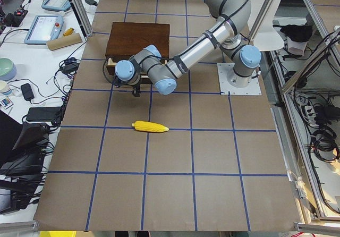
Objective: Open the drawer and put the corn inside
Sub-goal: 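Pull the drawer out of the cabinet with the left gripper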
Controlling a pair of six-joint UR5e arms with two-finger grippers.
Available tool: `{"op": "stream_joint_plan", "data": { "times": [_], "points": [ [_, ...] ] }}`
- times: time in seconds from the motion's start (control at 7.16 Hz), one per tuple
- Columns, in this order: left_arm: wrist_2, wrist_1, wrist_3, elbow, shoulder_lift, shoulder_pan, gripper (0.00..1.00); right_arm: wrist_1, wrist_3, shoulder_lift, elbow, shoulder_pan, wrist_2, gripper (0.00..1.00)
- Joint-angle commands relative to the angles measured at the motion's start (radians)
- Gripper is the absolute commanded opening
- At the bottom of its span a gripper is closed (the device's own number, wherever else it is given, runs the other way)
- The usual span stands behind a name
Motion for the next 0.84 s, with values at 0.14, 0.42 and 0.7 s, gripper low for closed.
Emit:
{"op": "stream_joint_plan", "data": {
  "times": [0.14,0.42,0.7],
  "points": [
    [0.0,-0.002,0.015,0.0,0.001,0.036,1.0,0.0,0.001,0.001,0.0,0.0,0.0,1.0],
    [0.001,-0.002,0.043,0.005,0.001,0.047,1.0,0.0,0.001,-0.001,0.0,0.0,0.0,1.0],
    [0.001,0.0,0.044,0.006,0.001,0.067,1.0,0.0,0.001,0.001,0.0,0.0,0.0,1.0]
  ]
}}
